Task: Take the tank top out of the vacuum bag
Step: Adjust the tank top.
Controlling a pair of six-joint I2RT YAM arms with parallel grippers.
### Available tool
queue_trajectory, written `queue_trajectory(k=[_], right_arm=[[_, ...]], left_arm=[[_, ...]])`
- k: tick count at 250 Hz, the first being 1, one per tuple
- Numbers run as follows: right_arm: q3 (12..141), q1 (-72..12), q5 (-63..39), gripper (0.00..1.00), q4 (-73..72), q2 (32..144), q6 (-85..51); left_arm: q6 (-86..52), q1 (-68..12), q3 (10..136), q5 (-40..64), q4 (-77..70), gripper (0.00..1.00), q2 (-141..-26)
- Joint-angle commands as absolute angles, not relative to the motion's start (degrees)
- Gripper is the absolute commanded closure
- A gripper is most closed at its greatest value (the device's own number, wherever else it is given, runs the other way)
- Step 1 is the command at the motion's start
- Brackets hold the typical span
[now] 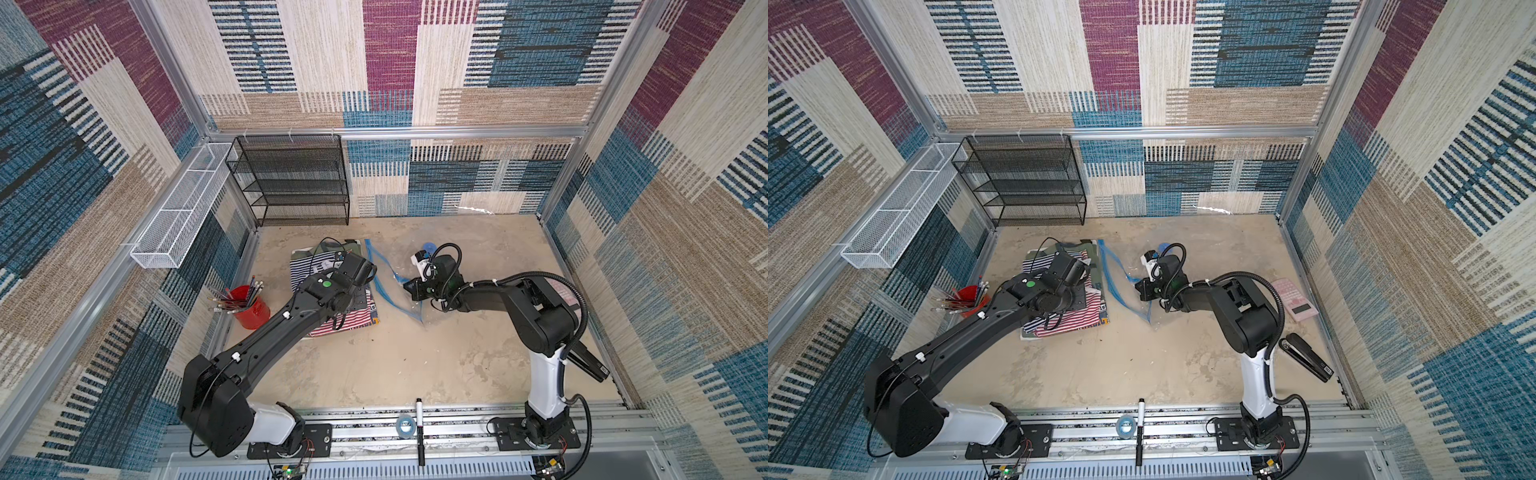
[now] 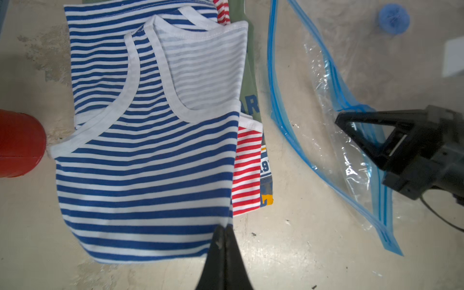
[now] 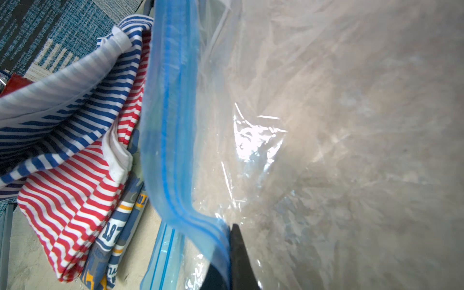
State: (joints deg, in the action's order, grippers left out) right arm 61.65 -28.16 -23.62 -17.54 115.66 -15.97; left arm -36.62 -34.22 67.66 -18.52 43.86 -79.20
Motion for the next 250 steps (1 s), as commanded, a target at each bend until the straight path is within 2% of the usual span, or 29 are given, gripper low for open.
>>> queue_trajectory(k=[1, 110, 133, 161, 185, 217, 250], right_arm=[[62.2, -28.2, -24.4, 0.99, -17.4, 115.8, -16.0], [62.5, -28.2, -24.6, 0.99, -17.1, 116.3, -15.9], [62.6, -28.2, -24.9, 0.99, -17.0, 116.6, -16.0], [62.9, -28.2, -24.7, 0.98, -16.9, 116.8, -15.9], [63.0, -28.2, -25.0, 0.98, -16.9, 116.9, -15.9], [63.0, -28.2, -25.8, 0.98, -17.0, 117.1, -16.3], [63.2, -28.3, -26.1, 0.98, -17.0, 117.4, -16.4]], left_arm=[[-40.3, -33.8, 66.4, -14.2, 37.3, 1.0, -78.6], [-40.6, -33.9, 61.7, -7.4, 29.6, 1.0, -88.4], [-38.3, -33.8, 61.6, -4.8, 29.1, 0.84, -88.8], [-34.1, -33.7, 59.5, -2.3, 27.4, 0.73, -84.5], [-33.3, -33.0, 56.0, -5.1, 27.4, 0.67, -77.0], [-37.4, -27.4, 51.6, -11.2, 33.0, 0.66, -69.2], [-39.1, -19.2, 47.5, -9.9, 35.1, 0.69, -67.4]])
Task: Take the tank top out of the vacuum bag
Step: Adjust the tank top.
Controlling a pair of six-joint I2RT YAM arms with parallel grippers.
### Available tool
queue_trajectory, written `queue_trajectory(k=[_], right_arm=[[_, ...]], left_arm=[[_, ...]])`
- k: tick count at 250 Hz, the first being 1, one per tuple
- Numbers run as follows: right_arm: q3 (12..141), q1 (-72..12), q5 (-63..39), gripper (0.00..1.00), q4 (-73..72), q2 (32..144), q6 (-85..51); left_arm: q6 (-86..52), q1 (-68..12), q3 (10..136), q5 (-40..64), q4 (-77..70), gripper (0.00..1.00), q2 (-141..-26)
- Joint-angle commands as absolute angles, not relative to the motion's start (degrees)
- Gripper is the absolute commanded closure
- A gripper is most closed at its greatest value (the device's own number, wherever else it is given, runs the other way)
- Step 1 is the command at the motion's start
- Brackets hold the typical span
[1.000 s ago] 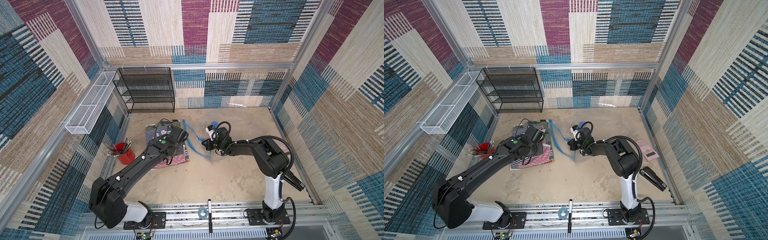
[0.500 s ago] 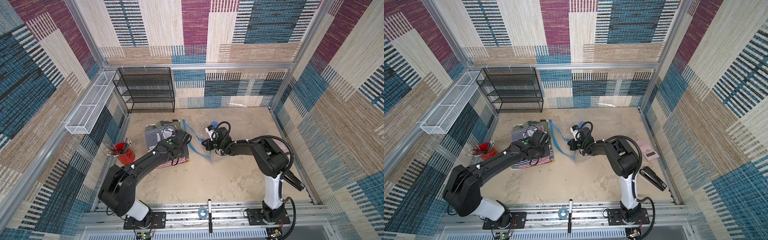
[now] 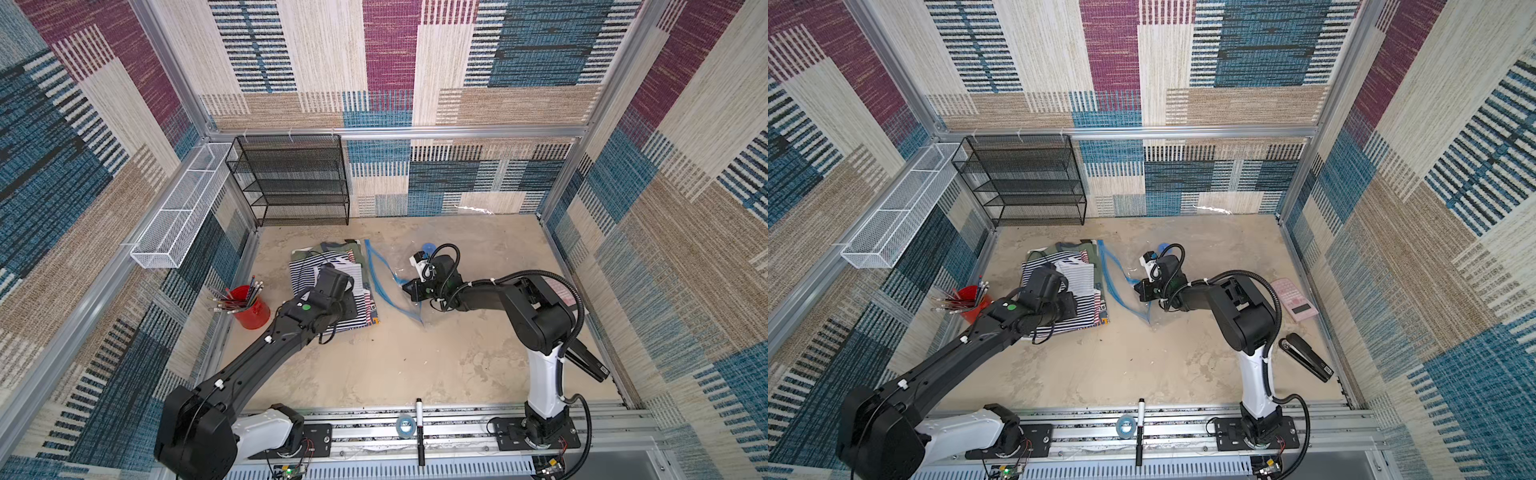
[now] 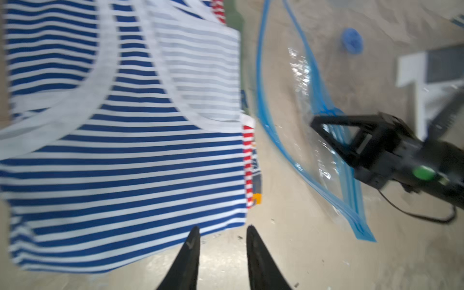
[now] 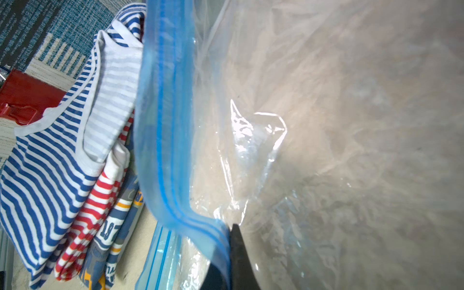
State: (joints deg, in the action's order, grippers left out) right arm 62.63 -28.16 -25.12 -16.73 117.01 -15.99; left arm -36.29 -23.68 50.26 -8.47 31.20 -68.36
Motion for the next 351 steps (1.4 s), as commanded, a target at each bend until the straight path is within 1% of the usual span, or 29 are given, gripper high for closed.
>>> queue_trajectory(k=[1, 37, 66, 123, 166, 200, 207, 226, 242, 281, 296, 310, 331, 351], right_arm=[[63.2, -28.3, -26.2, 0.98, -17.0, 117.4, -16.4], [63.3, -28.3, -26.1, 0.98, -17.0, 117.4, -16.3], [63.2, -28.3, -25.7, 0.98, -16.7, 117.2, -16.1], [63.4, -28.3, -26.1, 0.98, -16.9, 117.7, -16.3], [63.7, -28.3, -26.0, 0.98, -16.6, 117.8, -16.2], [63.7, -28.2, -26.1, 0.98, -16.6, 117.9, -16.1], [63.7, -28.3, -26.0, 0.98, -16.6, 118.0, -16.1], [63.7, -28.3, -25.9, 0.98, -16.5, 117.9, -16.0], [63.7, -28.3, -25.6, 0.98, -16.4, 117.9, -15.9], [63.6, -28.3, -25.5, 0.98, -16.4, 117.8, -15.7], [63.6, -28.2, -25.4, 0.98, -16.4, 117.9, -15.7], [63.7, -28.3, -25.4, 0.98, -16.4, 117.9, -15.7], [63.8, -28.3, -25.7, 0.98, -16.4, 118.1, -15.8], [63.8, -28.3, -25.8, 0.98, -16.4, 118.0, -15.7]], left_arm=[[-39.1, -19.1, 47.4, -9.9, 35.0, 0.7, -67.4], [-40.2, -13.4, 44.6, -8.8, 34.0, 0.68, -72.0], [-41.0, -12.6, 42.1, -6.6, 33.2, 0.68, -75.4], [-40.1, -12.7, 38.4, -3.9, 31.4, 0.67, -70.9], [-36.8, -14.4, 41.4, -0.8, 31.8, 0.68, -64.7], [-32.5, -15.0, 46.4, 6.1, 24.6, 0.67, -66.1], [-32.0, -14.8, 47.5, 6.6, 22.7, 0.65, -67.0], [-29.3, -14.1, 52.0, 6.1, 18.4, 0.63, -71.6], [-27.5, -12.8, 57.2, 6.7, 15.7, 0.62, -77.9], [-30.9, -7.0, 69.8, 14.7, 7.3, 0.63, -95.6], [-34.1, -5.0, 73.4, 17.9, 3.5, 0.63, -102.1], [-38.0, -2.9, 75.2, 23.2, -2.6, 0.63, -108.0], [-47.8, -0.2, 74.8, 31.2, -17.1, 0.65, -116.8], [-57.0, 1.4, 73.7, 35.3, -30.8, 0.68, -124.8]])
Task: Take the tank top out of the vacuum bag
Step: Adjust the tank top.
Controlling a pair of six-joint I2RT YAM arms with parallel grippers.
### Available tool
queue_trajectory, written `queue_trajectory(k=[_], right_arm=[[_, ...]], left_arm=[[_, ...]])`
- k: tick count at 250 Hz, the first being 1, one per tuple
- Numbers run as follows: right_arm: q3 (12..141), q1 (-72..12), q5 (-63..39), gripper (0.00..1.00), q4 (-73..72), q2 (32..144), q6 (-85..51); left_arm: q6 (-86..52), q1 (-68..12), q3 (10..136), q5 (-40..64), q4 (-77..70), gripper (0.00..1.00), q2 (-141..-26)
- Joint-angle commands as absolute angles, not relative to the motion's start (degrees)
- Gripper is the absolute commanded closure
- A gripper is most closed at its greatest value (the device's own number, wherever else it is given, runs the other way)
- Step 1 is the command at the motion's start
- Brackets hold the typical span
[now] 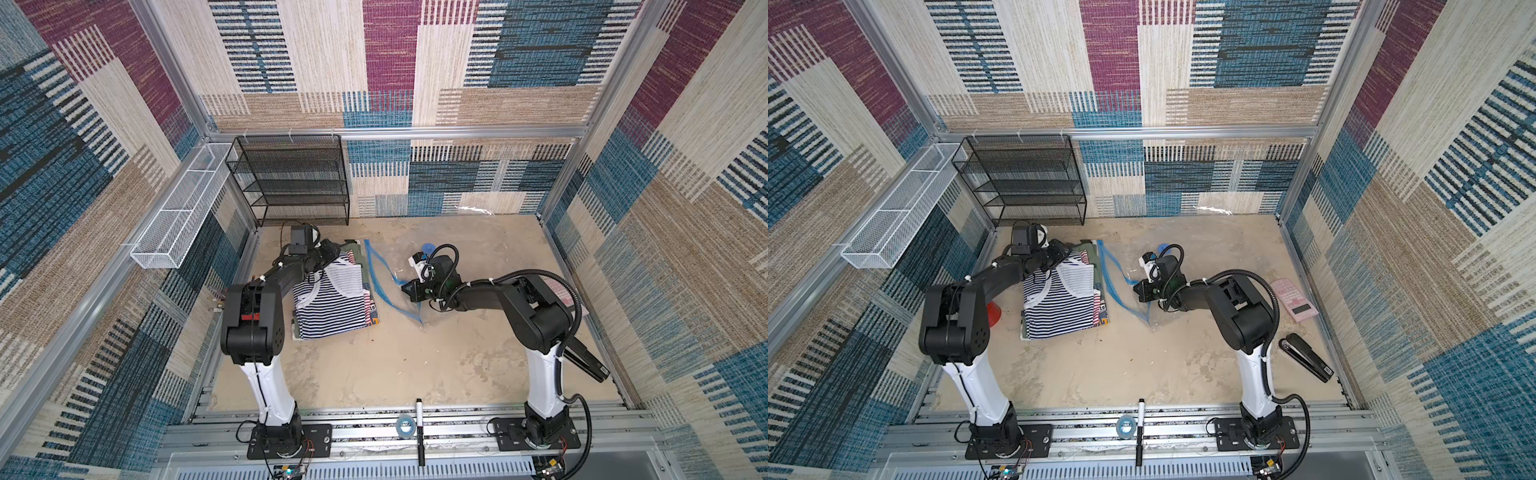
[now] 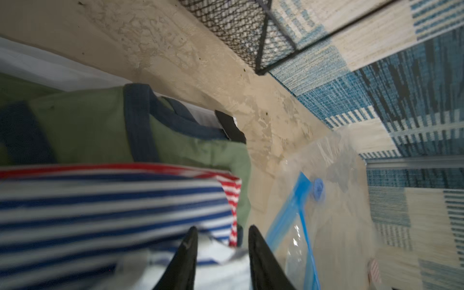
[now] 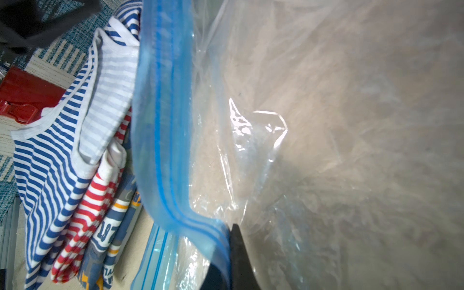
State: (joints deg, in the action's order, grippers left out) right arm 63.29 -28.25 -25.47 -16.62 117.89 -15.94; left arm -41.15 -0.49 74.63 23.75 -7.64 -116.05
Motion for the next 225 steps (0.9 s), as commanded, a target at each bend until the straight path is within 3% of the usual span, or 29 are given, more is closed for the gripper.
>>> queue_trajectory(k=[1, 30, 72, 163, 225], right_arm=[[63.8, -28.3, -25.8, 0.98, -16.4, 118.0, -15.8], [63.6, -28.3, -25.2, 0.98, -16.4, 117.8, -15.5], [63.9, -28.3, -25.0, 0.98, -16.2, 118.2, -15.4], [63.7, -28.3, -25.1, 0.98, -16.3, 117.9, -15.4], [63.3, -28.3, -25.1, 0.98, -16.5, 117.1, -15.5]], left_arm=[[-57.3, 1.4, 73.7, 35.5, -31.2, 0.68, -125.2], [-60.0, 1.9, 74.2, 36.3, -37.0, 0.68, -130.5], [-56.3, 2.3, 72.8, 37.3, -35.6, 0.68, -128.3], [-41.9, 2.8, 69.5, 34.4, -11.5, 0.65, -108.4], [-37.2, 2.8, 57.8, 27.1, 0.6, 0.65, -96.1]])
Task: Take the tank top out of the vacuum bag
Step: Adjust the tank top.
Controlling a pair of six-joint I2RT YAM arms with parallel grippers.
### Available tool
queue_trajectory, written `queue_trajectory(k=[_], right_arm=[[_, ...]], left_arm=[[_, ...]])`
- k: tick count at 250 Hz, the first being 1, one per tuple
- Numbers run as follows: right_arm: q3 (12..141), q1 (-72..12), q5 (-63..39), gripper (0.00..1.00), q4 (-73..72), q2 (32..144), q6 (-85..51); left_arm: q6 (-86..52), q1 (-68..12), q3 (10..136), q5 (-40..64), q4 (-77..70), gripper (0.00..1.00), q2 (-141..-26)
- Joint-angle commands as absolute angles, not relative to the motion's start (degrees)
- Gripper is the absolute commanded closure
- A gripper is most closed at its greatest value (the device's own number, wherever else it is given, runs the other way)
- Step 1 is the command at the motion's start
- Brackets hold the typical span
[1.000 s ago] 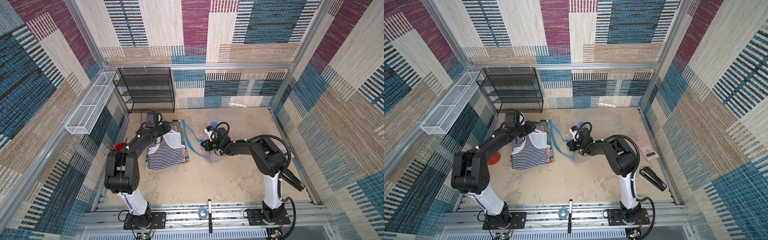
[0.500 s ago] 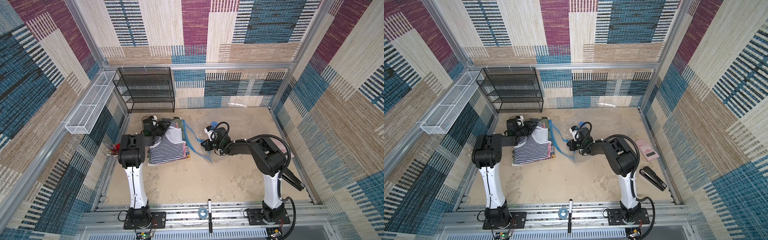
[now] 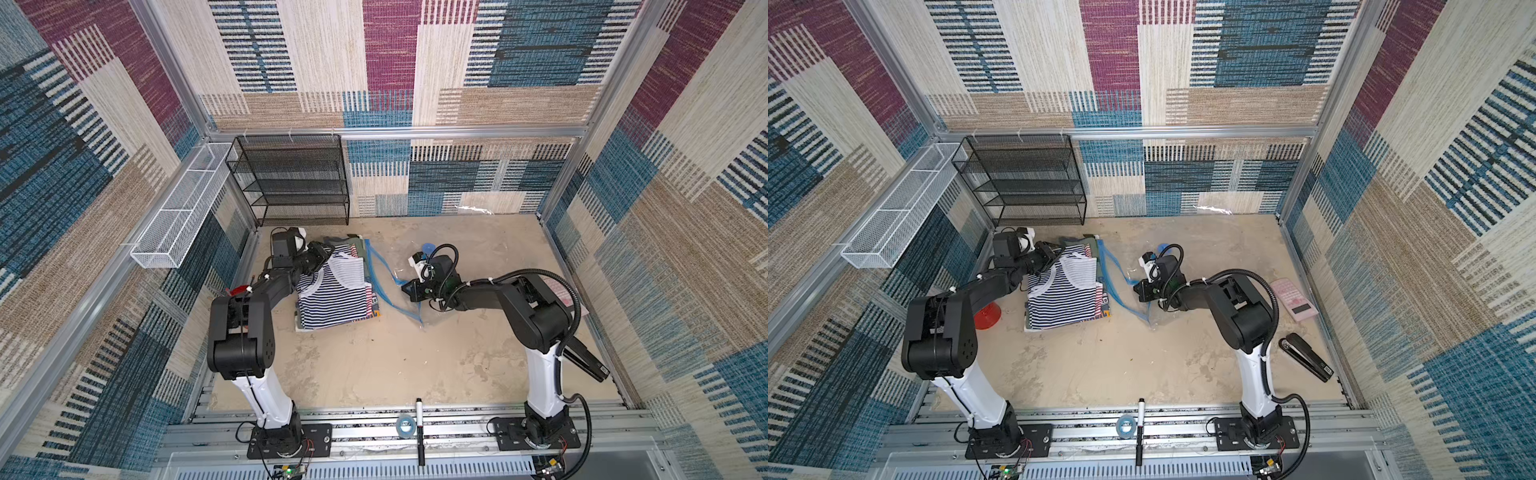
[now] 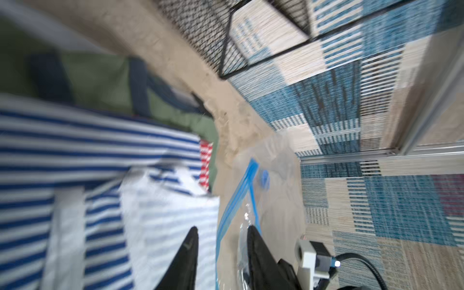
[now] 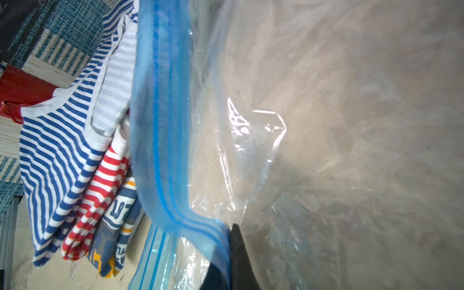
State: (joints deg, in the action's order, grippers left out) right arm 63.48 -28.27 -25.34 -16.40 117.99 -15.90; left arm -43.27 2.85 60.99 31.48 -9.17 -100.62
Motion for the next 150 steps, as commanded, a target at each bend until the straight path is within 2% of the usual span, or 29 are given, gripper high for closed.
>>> queue_trajectory(k=[1, 48, 109, 150], right_arm=[[63.2, -28.3, -25.1, 0.98, -16.5, 117.1, -15.5], [63.3, -28.3, -25.3, 0.98, -16.6, 117.3, -15.6], [63.3, -28.3, -24.7, 0.98, -16.3, 117.2, -15.2], [63.1, -28.3, -25.1, 0.98, -16.5, 116.8, -15.4]], left_arm=[[-37.0, 2.8, 57.6, 27.0, 0.9, 0.65, -95.9], [-33.0, 3.7, 53.1, 17.5, 8.5, 0.65, -93.0], [-32.1, 5.1, 54.6, 16.0, 11.2, 0.64, -98.7], [-30.4, 4.5, 57.3, 18.5, 13.0, 0.64, -96.4]])
